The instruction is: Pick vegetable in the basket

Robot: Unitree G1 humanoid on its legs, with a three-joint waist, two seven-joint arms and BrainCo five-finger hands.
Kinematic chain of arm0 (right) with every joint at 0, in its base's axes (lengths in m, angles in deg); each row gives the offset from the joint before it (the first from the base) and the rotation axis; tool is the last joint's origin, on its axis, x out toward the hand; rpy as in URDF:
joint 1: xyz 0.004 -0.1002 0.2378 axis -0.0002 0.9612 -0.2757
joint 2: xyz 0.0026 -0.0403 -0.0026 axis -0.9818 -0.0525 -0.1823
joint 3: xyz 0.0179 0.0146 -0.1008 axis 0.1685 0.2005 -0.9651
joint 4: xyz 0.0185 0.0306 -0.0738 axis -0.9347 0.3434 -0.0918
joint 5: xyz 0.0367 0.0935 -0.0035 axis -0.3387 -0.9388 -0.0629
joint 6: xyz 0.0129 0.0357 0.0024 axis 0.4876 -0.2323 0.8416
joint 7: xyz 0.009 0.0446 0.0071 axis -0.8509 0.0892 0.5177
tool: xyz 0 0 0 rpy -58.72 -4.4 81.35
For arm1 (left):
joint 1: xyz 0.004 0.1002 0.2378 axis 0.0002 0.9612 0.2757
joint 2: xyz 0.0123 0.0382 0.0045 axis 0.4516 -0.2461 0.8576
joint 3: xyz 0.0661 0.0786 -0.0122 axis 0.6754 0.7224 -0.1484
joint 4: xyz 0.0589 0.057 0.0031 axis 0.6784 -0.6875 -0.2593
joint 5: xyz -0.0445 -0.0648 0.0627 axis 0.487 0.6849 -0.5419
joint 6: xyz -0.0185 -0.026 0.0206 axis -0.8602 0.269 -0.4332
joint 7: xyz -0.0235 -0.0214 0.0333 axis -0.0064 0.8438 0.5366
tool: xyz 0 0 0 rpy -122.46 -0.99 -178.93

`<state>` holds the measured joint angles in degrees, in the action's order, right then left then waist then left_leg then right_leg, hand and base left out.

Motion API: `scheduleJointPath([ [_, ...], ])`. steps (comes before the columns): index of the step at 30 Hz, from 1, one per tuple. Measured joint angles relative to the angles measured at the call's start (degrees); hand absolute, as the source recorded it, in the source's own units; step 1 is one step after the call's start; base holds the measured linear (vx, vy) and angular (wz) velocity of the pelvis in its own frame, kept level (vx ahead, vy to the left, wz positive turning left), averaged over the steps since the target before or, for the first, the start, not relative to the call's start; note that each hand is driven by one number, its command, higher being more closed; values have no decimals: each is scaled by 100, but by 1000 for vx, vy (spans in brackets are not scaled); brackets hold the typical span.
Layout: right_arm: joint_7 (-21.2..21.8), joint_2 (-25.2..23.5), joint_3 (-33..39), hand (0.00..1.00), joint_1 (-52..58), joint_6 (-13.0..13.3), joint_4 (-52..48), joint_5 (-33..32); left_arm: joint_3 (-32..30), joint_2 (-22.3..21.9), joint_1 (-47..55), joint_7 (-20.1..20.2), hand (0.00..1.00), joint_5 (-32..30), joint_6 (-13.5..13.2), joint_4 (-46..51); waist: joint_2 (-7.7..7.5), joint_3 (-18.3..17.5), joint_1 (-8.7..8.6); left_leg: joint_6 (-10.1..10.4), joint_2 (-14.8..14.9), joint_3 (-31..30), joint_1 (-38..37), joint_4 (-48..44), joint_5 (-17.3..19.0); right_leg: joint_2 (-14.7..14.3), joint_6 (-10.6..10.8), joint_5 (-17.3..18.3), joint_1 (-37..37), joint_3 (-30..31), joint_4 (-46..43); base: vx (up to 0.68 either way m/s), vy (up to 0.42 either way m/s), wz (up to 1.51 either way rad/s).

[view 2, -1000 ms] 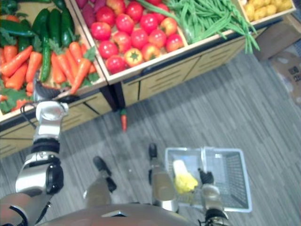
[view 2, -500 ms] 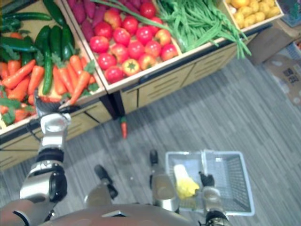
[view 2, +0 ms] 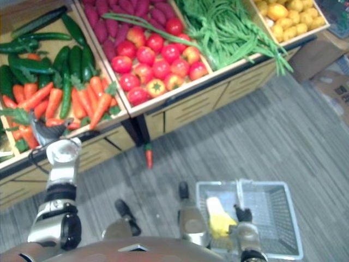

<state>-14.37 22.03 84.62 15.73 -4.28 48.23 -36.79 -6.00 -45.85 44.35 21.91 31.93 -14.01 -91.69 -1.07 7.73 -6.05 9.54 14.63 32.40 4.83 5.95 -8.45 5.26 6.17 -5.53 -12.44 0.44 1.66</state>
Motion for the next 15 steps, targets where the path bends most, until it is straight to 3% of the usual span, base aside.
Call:
scheduleJointPath([
  [8,-24,2,-4,100,77,1,1,30,16,-13,21,-184,0,-162,-20,254,54,-142,-2,-5,-3,-23,-29,0,-3,6,-2,8,47,-23,13,8,-5,0],
  [15,-25,6,-5,100,113,2,1,29,71,68,74,132,0,-444,-11,259,63,-167,-3,11,-11,-21,-60,1,23,15,0,11,78,-16,22,0,0,0],
])
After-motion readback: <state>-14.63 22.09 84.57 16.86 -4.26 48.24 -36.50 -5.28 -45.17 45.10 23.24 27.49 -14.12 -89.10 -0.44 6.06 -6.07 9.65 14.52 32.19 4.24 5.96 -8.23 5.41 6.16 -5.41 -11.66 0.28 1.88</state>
